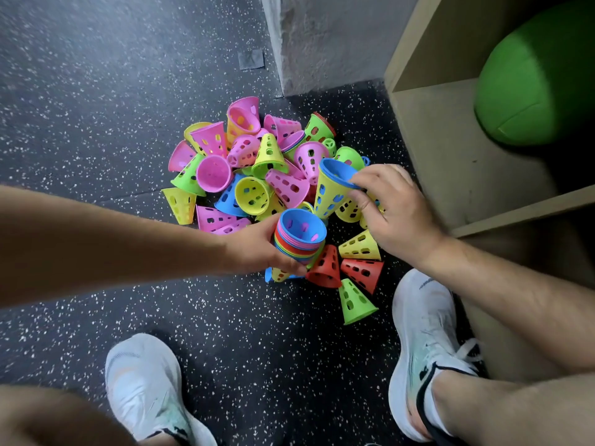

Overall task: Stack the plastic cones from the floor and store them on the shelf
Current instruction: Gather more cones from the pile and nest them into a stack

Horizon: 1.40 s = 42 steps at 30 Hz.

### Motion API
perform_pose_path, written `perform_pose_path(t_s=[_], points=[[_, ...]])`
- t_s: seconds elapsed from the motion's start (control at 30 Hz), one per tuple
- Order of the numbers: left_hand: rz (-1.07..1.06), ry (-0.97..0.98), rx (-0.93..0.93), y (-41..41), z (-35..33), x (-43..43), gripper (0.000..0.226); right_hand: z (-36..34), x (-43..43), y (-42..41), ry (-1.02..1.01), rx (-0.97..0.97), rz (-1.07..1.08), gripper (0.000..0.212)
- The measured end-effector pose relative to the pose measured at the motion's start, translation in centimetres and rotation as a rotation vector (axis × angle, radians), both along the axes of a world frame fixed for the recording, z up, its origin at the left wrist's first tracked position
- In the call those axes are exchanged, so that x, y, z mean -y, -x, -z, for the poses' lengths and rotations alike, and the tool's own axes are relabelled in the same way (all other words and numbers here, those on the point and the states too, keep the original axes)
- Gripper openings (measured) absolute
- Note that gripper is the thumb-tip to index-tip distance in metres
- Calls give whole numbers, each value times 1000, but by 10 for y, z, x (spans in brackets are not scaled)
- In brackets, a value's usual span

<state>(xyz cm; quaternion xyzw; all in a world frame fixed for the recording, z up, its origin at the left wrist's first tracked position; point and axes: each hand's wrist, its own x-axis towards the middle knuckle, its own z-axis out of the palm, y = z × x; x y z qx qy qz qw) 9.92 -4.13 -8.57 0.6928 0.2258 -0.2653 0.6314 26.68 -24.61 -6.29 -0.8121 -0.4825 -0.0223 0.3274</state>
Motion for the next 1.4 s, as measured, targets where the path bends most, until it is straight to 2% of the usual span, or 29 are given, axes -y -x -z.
perform_pose_path(t_s=[0.2,0.37,0.43,0.5,0.67,0.8,0.9,1.0,1.07,1.27,1.4], points=[[-36,-12,7,-8,0,-8,88,-11,-4,-2,-58,-122,2,22],[-37,20,40,-19,-4,-9,79,-13,-5,11,32,-294,-251,26],[-31,19,39,-22,-5,-8,81,-9,-5,13,85,-380,-270,28],[-29,14,29,-23,-4,-8,79,-2,-5,8,71,-411,-180,28],[-36,22,31,-28,-6,-9,61,16,-18,-22,79,-324,141,28],[-55,16,35,-35,-9,-11,59,28,-30,-47,372,-357,288,47],[-63,11,29,-37,-7,-12,63,34,-31,-51,455,-370,277,30],[-50,4,21,-38,-4,-13,65,33,-27,-50,361,-473,272,14],[-47,-3,12,-37,-3,-12,63,30,-23,-48,261,-525,271,12],[-2,-21,-9,-40,-4,-6,65,0,-14,-36,40,-388,178,16],[24,-3,5,-46,-6,1,67,-6,-10,-28,63,-269,12,21]])
